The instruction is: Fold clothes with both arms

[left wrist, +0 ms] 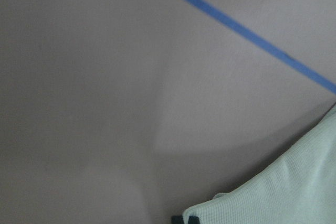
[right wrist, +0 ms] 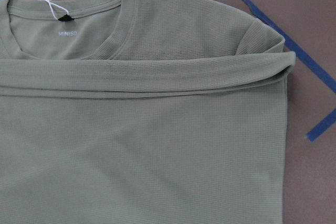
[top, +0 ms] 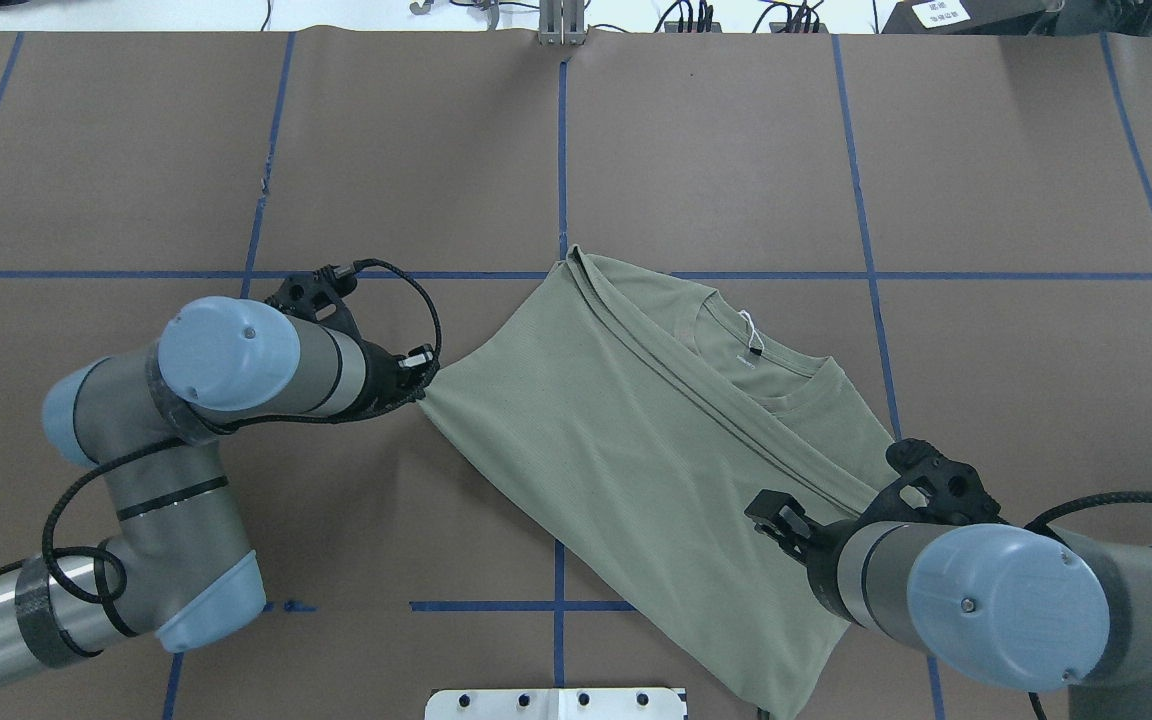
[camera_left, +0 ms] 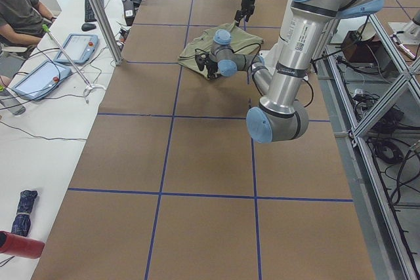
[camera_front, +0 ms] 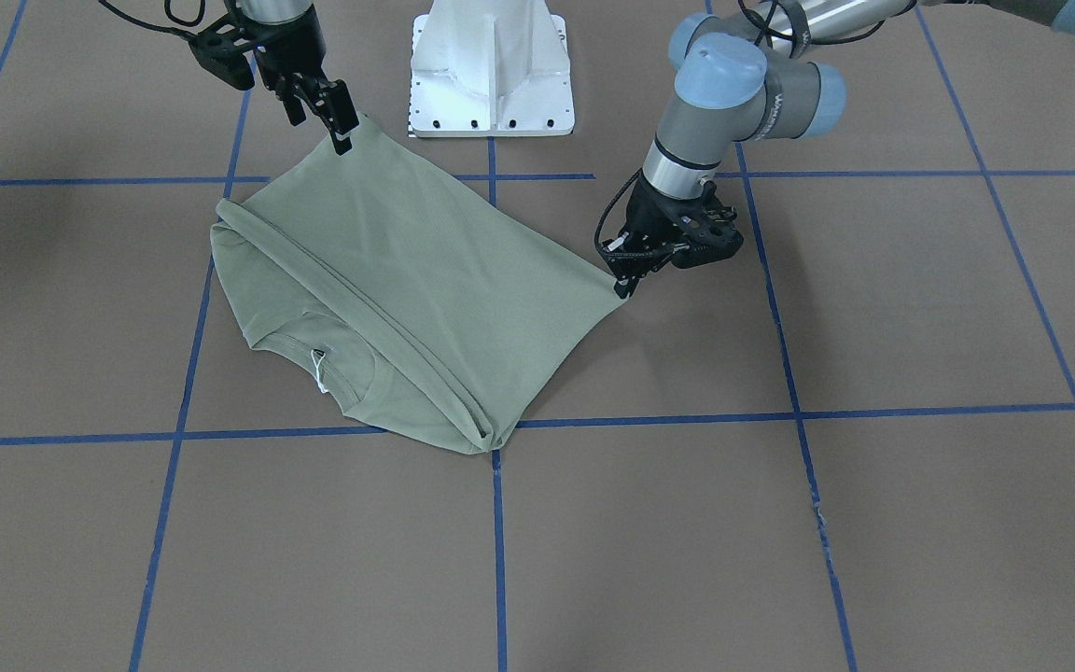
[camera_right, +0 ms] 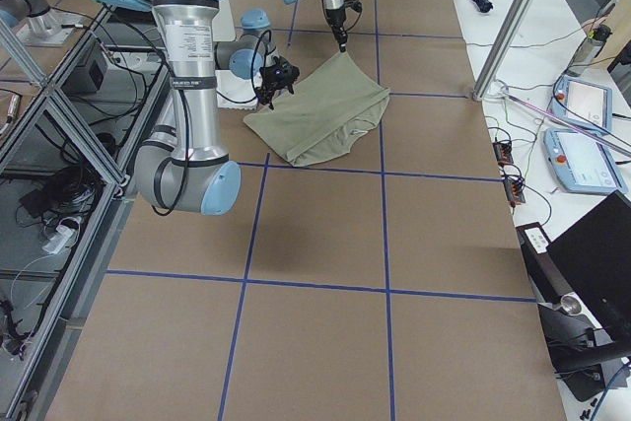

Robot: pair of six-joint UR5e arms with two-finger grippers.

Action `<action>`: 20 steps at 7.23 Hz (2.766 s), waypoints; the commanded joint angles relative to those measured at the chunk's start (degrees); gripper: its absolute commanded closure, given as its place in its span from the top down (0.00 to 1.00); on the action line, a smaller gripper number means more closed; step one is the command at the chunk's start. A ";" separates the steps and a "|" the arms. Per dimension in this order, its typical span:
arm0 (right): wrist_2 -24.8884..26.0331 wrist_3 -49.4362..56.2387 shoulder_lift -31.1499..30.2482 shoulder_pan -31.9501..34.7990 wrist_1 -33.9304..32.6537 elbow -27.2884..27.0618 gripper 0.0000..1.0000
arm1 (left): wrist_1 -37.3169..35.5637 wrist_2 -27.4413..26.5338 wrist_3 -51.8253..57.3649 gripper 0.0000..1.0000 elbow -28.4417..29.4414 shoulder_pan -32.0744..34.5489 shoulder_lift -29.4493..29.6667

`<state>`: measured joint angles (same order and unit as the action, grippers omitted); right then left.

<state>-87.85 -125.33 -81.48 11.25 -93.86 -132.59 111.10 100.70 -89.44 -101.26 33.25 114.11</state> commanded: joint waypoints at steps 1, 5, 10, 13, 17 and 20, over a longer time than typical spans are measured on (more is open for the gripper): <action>1.97 -0.09 3.84 0.00 0.17 1.53 1.00 | 0.08 0.11 11.36 0.00 7.78 8.90 3.55; 3.22 0.08 9.76 2.02 0.08 6.12 1.00 | 29.20 -1.28 11.30 0.00 55.16 17.10 29.14; 3.40 13.55 15.02 5.44 0.43 12.86 1.00 | 28.56 0.36 11.13 0.59 45.78 16.76 25.94; 2.95 45.15 22.56 6.94 0.52 24.44 1.00 | 24.43 7.84 10.60 0.60 25.28 15.88 13.10; 2.78 61.85 31.38 6.95 3.75 37.03 0.31 | 24.16 8.46 9.56 0.62 24.00 15.79 11.57; 2.78 63.27 31.65 5.45 6.76 39.78 0.14 | 24.16 8.55 9.02 0.62 24.09 15.70 11.49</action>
<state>-85.08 -62.42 -49.98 17.30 -87.70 -93.39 135.26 109.22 -80.24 -77.24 48.97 125.61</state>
